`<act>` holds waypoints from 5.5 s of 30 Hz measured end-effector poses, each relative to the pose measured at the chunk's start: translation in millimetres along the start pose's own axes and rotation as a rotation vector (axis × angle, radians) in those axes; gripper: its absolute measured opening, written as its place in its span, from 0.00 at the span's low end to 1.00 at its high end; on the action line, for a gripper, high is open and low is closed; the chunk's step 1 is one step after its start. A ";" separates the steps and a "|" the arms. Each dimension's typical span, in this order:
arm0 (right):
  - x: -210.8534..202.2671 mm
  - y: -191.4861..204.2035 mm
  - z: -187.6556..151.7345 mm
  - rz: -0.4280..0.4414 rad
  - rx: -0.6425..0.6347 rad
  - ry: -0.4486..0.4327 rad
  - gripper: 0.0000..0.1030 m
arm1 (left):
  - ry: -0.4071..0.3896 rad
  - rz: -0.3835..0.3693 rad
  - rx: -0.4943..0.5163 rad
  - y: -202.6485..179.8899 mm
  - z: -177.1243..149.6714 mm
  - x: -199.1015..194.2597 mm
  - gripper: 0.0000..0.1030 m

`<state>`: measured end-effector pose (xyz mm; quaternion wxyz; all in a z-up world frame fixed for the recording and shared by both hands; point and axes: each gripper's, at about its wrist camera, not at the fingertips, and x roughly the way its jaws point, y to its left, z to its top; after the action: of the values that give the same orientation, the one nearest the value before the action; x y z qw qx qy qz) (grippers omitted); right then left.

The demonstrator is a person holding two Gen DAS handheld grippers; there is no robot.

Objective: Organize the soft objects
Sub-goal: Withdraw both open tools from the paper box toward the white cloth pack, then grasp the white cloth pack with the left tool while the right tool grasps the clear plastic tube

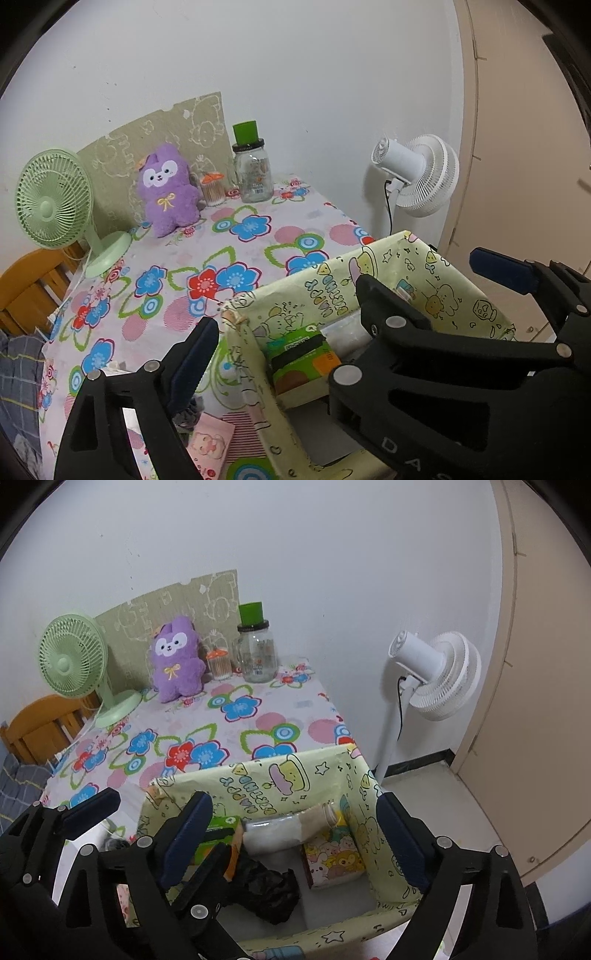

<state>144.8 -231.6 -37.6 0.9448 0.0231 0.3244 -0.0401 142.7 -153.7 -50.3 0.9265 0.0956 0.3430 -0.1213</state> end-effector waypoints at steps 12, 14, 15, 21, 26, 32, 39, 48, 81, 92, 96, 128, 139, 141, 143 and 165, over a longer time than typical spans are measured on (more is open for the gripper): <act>-19.8 23.0 -0.1 0.004 -0.014 -0.036 0.92 | -0.034 0.016 -0.008 19.0 -5.0 -20.9 0.96; -23.3 27.8 -0.7 0.004 -0.018 -0.041 0.93 | -0.036 0.016 -0.013 22.3 -6.4 -23.3 0.97; -24.6 29.5 -1.2 0.004 -0.020 -0.043 0.93 | -0.038 0.017 -0.014 24.5 -7.0 -24.7 0.97; -34.2 43.6 -1.5 0.010 -0.027 -0.054 0.93 | -0.052 0.029 -0.019 36.2 -11.8 -34.6 0.99; -40.1 54.7 -2.6 0.000 -0.039 -0.057 0.93 | -0.059 0.036 -0.027 45.3 -16.3 -41.2 0.99; -48.5 67.3 -4.1 -0.005 -0.044 -0.073 0.93 | -0.071 0.035 -0.039 55.9 -21.5 -50.4 1.00; -60.3 83.8 -7.6 0.001 -0.051 -0.090 0.93 | -0.087 0.043 -0.040 70.1 -27.1 -64.5 1.00; -76.1 112.1 -11.2 0.018 -0.071 -0.115 0.93 | -0.108 0.056 -0.050 91.5 -35.9 -82.8 1.00; -64.2 175.9 -32.5 0.100 -0.121 -0.109 0.93 | -0.094 0.102 -0.085 149.2 -69.1 -84.2 1.00; -36.4 192.6 -43.7 0.129 -0.145 -0.100 0.93 | -0.099 0.120 -0.096 164.5 -84.3 -64.9 1.00; -24.9 198.9 -48.1 0.132 -0.155 -0.094 0.93 | -0.082 0.117 -0.105 172.1 -88.6 -53.3 1.00; 74.8 223.1 -42.7 0.157 -0.205 0.052 0.90 | 0.088 0.085 -0.200 213.9 -92.5 38.1 0.98; 106.9 224.9 -39.2 0.172 -0.201 0.135 0.90 | 0.175 0.066 -0.207 213.4 -87.8 63.4 0.93; 113.0 225.4 -39.1 0.160 -0.212 0.144 0.90 | 0.194 0.075 -0.207 213.1 -87.9 68.2 0.92; 117.2 225.9 -38.8 0.151 -0.218 0.149 0.90 | 0.204 0.076 -0.207 213.4 -88.5 71.6 0.92; 156.2 222.6 -41.1 0.151 -0.205 0.238 0.78 | 0.238 0.084 -0.226 216.2 -90.2 92.7 0.82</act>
<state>262.7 -16.6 -162.1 0.8975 -0.0445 0.4336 0.0671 218.4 61.0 -158.3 0.8886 0.0185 0.4573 -0.0311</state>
